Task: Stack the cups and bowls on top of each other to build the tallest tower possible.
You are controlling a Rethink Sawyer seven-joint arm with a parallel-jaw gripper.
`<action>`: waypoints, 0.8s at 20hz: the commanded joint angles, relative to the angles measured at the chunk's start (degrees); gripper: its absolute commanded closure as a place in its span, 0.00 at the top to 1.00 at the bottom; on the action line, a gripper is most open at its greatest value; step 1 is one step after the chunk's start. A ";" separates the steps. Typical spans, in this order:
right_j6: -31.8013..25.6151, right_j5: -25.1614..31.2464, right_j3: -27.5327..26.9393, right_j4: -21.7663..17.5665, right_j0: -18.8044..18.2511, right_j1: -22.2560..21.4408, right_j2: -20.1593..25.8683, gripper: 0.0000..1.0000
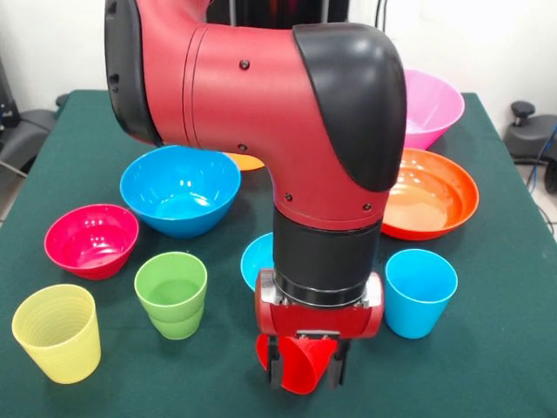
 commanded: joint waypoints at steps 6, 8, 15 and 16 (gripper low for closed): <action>-17.61 23.80 2.78 -1.72 -1.24 4.41 10.56 1.00; -17.00 26.23 2.43 -1.73 -1.28 4.85 10.88 1.00; -15.53 33.94 1.76 -2.49 -1.22 6.56 10.95 1.00; -15.55 33.93 1.88 -2.64 -1.29 6.86 11.00 1.00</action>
